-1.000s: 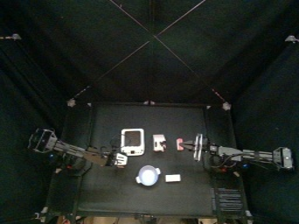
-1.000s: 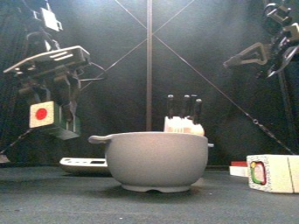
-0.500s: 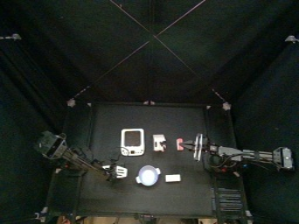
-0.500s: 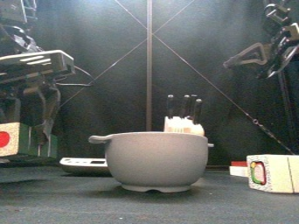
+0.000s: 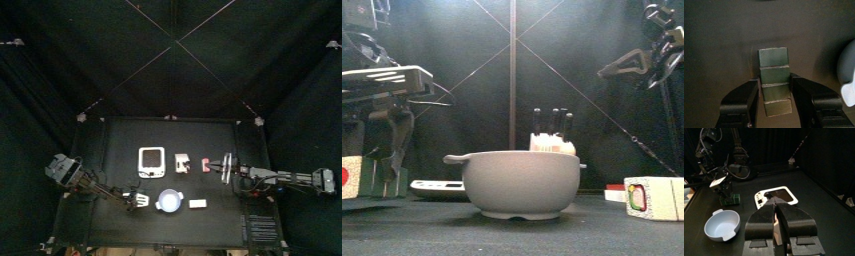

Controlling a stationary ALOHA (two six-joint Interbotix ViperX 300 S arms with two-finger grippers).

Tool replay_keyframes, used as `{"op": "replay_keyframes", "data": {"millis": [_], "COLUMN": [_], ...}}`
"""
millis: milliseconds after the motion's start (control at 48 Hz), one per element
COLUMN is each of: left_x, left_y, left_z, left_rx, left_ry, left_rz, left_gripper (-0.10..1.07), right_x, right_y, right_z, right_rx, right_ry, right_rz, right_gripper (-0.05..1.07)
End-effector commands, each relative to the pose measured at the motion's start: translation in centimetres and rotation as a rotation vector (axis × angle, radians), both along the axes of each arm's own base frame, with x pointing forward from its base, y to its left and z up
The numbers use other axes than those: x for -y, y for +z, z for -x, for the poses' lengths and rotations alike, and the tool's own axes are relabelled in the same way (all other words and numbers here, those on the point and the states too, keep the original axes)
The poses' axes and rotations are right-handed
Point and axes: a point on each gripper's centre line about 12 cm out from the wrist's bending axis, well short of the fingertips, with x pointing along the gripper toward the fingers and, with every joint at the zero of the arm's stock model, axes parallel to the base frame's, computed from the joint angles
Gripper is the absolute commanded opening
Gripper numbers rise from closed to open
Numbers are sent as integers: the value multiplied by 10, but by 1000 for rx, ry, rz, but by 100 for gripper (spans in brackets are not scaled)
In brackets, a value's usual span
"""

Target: Put sushi roll left of bowl

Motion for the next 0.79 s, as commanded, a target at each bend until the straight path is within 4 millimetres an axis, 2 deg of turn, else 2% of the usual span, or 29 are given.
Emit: {"op": "replay_keyframes", "data": {"millis": [0, 250, 604, 771], "left_x": [6, 8, 8, 8], "left_y": [6, 2, 3, 6], "left_z": [-7, -7, -7, -7], "left_rx": [24, 7, 10, 15], "left_ry": [-3, 3, 4, 0], "left_rz": [12, 17, 22, 24], "left_gripper": [51, 54, 82, 92], "right_x": [1, 1, 1, 1], "right_y": [6, 5, 6, 7], "right_z": [-3, -3, -3, -3], "right_rx": [13, 12, 15, 15], "right_ry": [-2, -2, -3, -2], "right_rz": [3, 3, 3, 3], "right_gripper": [1, 2, 2, 1]}}
